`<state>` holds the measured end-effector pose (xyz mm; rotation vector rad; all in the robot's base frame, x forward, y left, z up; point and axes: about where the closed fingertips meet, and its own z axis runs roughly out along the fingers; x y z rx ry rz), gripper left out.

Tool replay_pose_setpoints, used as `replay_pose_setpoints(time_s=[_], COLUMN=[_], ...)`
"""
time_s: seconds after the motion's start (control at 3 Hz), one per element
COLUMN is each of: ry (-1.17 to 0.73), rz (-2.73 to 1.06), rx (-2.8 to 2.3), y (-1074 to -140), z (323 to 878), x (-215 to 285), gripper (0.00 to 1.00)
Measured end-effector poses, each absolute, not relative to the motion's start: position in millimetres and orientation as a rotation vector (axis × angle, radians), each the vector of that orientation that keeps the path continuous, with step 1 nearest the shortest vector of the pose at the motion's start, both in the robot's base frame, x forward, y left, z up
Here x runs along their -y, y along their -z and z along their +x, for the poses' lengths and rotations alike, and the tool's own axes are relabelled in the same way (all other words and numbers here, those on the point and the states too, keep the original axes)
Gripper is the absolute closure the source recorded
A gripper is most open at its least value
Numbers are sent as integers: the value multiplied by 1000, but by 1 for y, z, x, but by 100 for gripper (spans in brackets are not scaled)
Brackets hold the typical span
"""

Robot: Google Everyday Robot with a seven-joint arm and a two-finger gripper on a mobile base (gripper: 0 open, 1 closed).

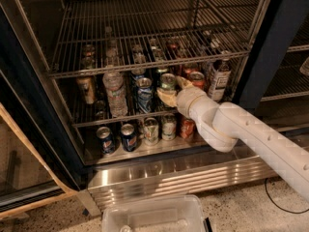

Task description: Pick green can from middle shelf of fridge

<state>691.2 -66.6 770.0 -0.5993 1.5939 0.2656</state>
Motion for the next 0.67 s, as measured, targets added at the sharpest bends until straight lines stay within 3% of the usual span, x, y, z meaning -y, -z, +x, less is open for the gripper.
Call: replay_pose_setpoints(time_s=[0.67], ry=[-267], rz=[-595], rx=[-1592], y=[-773], z=[687], x=[65], gripper=[100])
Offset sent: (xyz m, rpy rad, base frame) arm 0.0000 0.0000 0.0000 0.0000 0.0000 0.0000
